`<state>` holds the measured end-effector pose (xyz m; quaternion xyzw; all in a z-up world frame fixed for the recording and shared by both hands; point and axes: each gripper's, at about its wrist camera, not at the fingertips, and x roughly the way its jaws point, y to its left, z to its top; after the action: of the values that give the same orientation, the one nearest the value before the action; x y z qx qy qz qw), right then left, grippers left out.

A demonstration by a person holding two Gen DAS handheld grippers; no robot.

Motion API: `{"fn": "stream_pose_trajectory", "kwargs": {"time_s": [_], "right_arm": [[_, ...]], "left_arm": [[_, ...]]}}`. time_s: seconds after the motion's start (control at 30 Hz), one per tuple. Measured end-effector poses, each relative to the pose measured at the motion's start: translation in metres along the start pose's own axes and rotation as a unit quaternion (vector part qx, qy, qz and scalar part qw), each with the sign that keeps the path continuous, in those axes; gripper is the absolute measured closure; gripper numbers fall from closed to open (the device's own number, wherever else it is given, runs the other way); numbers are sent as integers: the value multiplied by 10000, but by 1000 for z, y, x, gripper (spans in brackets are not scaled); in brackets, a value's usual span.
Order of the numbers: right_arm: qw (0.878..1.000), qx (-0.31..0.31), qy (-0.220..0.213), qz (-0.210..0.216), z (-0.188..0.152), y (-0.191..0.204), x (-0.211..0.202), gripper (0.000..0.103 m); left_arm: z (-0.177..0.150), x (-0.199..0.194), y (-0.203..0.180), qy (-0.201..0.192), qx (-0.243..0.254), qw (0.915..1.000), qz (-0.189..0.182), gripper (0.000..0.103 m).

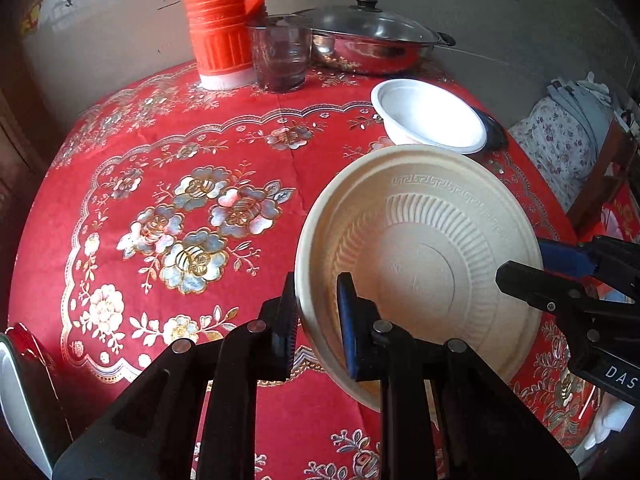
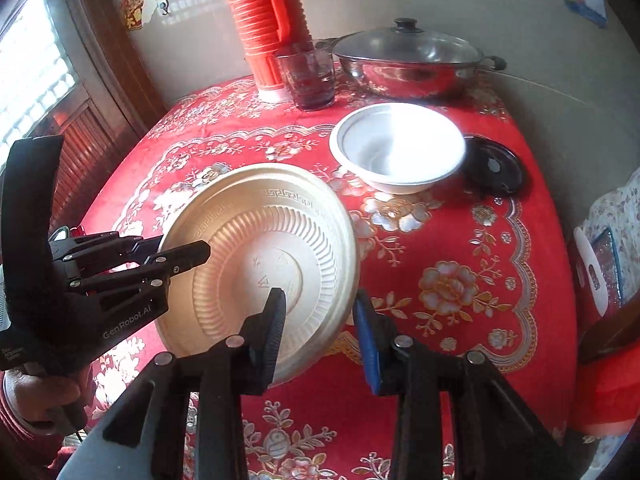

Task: Organize plates and bowls
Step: 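Lift the beige plate with the left gripper and carry it toward the stack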

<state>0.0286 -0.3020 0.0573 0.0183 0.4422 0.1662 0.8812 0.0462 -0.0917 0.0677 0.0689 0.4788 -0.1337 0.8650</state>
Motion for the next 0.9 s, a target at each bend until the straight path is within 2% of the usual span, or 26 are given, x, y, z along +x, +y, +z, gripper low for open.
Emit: {"fn": "stream_pose_trajectory", "kwargs": {"time_s": [0.53,0.9], "right_arm": [[9976,-648,39,233,15,75,14,67],[9909,-1243,-36,520,31,142,18,67]], "left_arm": [[-22,-34,70,-201,-549,9978,321,85],[-42,-76,131,-470,-1009,9914,684,85]]}}
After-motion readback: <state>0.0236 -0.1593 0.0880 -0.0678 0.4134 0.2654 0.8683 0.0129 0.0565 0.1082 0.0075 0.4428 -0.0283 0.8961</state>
